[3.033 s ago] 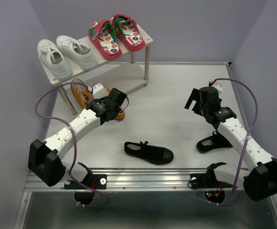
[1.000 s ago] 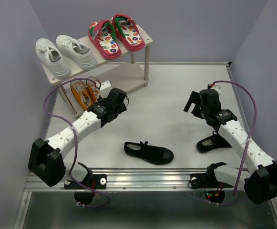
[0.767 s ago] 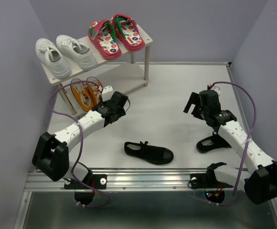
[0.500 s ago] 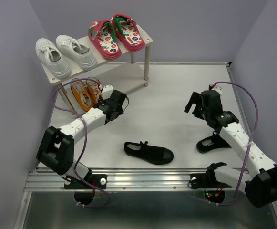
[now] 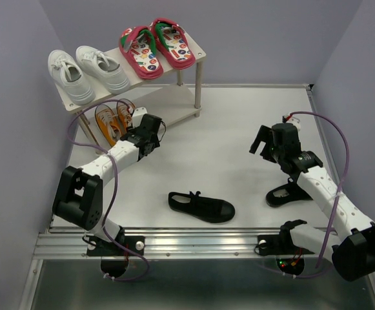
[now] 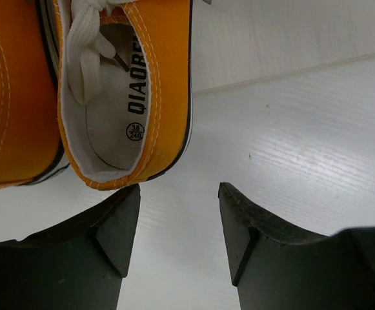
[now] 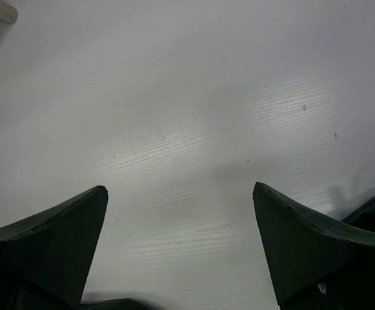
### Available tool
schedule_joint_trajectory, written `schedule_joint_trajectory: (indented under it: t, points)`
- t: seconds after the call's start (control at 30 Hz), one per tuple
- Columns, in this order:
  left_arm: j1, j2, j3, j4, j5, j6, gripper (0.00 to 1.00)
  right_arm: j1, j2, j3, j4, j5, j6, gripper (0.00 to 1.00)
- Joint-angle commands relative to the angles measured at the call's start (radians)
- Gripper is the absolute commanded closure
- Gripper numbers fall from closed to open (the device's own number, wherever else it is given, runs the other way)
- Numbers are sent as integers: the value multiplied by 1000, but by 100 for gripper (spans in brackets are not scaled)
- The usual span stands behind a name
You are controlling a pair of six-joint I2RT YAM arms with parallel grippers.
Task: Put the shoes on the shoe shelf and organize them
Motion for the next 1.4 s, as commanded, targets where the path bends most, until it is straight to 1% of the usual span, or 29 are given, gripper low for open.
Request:
schedule_joint_trajectory:
  t: [0.0, 0.1, 0.23, 0.37, 0.5, 0.57, 0.6, 0.63, 0.7, 0.73, 0.77, 0.83, 0.9, 1.0, 1.1, 1.17, 1.2, 1.27, 1.3, 1.37]
  points:
    - [27, 19, 73, 109, -29, 63, 37, 1, -20, -4, 5, 6, 5, 0]
    - [27, 17, 100, 88, 1, 59, 37, 1, -17, -7, 2, 13, 8, 0]
    - [18, -35, 79, 80, 57, 37, 37, 1, -15, -12, -9, 41, 14, 0]
    - [1, -73, 57, 58, 61, 25, 37, 1, -15, -12, -35, 68, 16, 0]
    - [-43, -110, 56, 11, 58, 21, 37, 1, -23, -13, -105, 151, 43, 0]
    - [-104, -134, 62, -21, 46, 13, 37, 1, -28, -7, -189, 211, 101, 0]
    - [-127, -139, 65, -40, 43, 1, 37, -8, -26, -7, -253, 223, 124, 0]
    - [-172, -145, 66, -49, 49, -8, 37, -9, -24, -6, -290, 234, 181, 0]
    - [-215, -157, 67, -63, 61, -25, 37, -9, -21, -2, -358, 257, 229, 0]
    - [-258, -165, 63, -72, 70, -47, 37, -9, -21, 35, -433, 272, 284, 0]
    - [-276, -168, 60, -77, 77, -58, 37, -18, -21, 60, -468, 286, 304, 0]
    - [-308, -174, 53, -80, 90, -74, 37, -18, -34, 112, -534, 257, 336, 0]
    - [-347, -179, 51, -78, 106, -90, 37, -18, -52, 116, -558, 210, 394, 0]
    - [-385, -179, 60, -75, 123, -84, 37, -18, -47, 73, -585, 174, 474, 0]
    - [-404, -174, 70, -72, 135, -49, 37, -18, -32, 11, -561, 144, 523, 1]
    - [-410, -173, 73, -75, 144, -27, 37, -18, -23, -18, -539, 125, 540, 4]
    - [-411, -173, 70, -80, 150, -9, 37, -18, -20, -42, -504, 98, 537, 9]
    - [-411, -182, 62, -78, 155, 5, 37, -18, -20, -85, -474, 90, 545, 16]
    - [-411, -185, 60, -77, 155, 11, 37, -18, -20, -97, -463, 87, 548, 21]
    - [-411, -191, 56, -78, 156, 24, 37, -18, -18, -114, -440, 79, 556, 23]
